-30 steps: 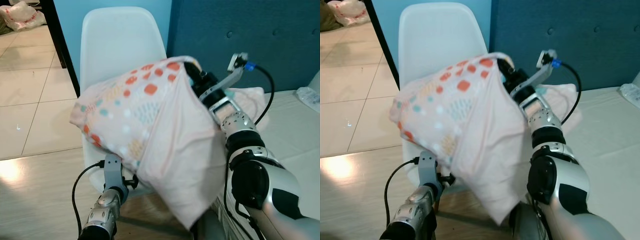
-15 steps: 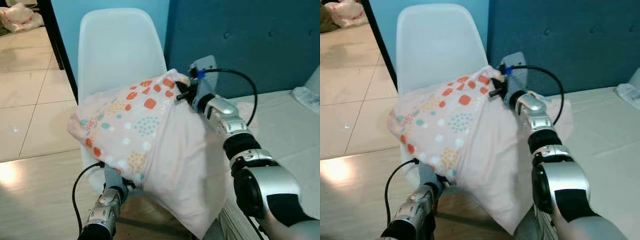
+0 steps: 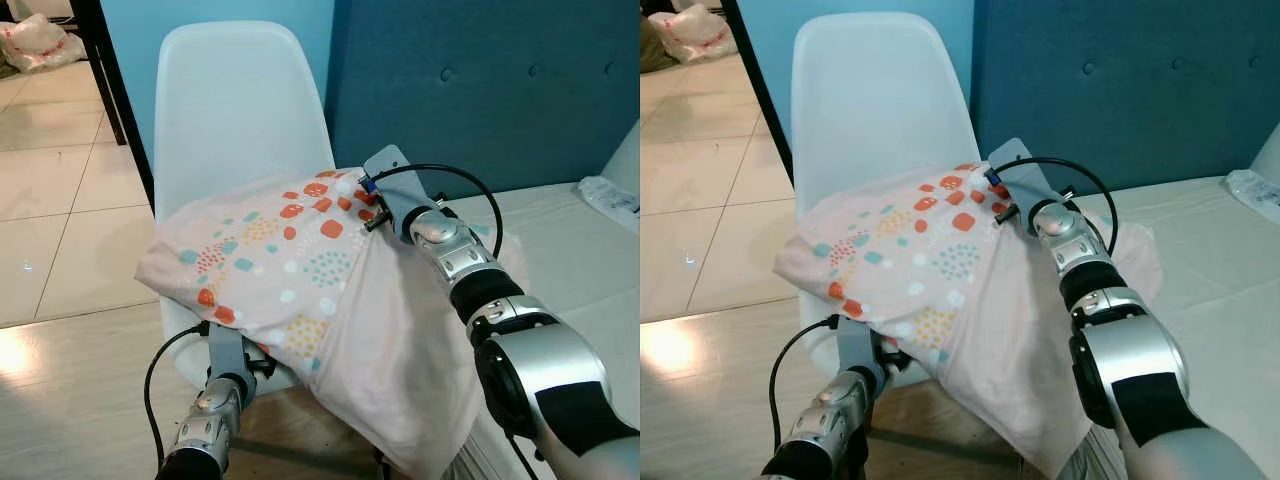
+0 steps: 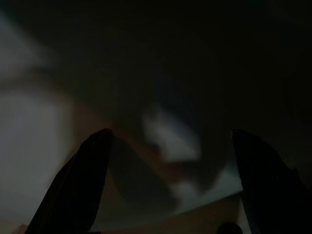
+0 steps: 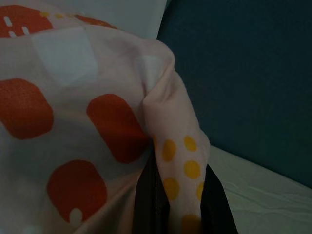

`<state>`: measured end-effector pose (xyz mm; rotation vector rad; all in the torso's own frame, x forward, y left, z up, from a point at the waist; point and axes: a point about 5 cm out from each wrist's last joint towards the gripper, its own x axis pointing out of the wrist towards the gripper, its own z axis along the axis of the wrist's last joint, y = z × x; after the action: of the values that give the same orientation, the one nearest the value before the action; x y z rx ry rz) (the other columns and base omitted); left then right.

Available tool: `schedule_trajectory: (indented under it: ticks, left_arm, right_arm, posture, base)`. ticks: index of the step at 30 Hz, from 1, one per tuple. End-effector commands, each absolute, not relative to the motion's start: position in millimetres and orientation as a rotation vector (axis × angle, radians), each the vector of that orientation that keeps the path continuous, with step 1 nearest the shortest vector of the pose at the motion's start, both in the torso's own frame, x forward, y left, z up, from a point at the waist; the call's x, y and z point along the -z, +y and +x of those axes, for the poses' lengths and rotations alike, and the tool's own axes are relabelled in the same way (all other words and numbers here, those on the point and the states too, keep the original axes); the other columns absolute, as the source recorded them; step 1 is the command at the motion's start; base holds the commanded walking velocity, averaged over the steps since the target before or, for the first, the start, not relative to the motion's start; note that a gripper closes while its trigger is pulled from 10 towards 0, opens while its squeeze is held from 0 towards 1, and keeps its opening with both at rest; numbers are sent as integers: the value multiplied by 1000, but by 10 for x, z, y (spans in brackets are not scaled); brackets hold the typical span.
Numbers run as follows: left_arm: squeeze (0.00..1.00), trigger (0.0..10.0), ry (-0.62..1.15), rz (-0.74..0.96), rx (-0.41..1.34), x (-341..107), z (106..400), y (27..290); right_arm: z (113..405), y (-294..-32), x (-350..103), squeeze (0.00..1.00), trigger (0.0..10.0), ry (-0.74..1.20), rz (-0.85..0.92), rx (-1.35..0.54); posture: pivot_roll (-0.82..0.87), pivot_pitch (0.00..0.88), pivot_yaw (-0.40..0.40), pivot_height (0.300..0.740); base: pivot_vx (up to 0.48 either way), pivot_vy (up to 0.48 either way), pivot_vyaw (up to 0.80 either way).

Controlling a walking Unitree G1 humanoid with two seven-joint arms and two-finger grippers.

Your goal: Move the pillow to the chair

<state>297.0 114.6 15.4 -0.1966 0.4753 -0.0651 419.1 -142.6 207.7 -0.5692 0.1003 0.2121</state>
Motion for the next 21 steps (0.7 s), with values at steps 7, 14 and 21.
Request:
schedule_trajectory:
  ticks: [7,14,21]
  left_arm:
    - [0,10000,525,-208,70,-49,2871,1116]
    - [0,10000,465,-307,67,-139,2903,1167]
    - [0,10000,430,-335,66,-200,2944,1217]
  right_arm:
    - [4210,-1257,-2174,0,10000,2,-567,-173]
    - [4182,-1296,-2048,1000,10000,39,-381,-182]
    - [4162,-1502,-1962,1000,10000,66,-344,-111]
  posture:
    - [110,83,-79,493]
    - [118,82,-84,493]
    - [118,78,-80,493]
  base:
    - [0,0,0]
    - [0,0,0]
    - [0,0,0]
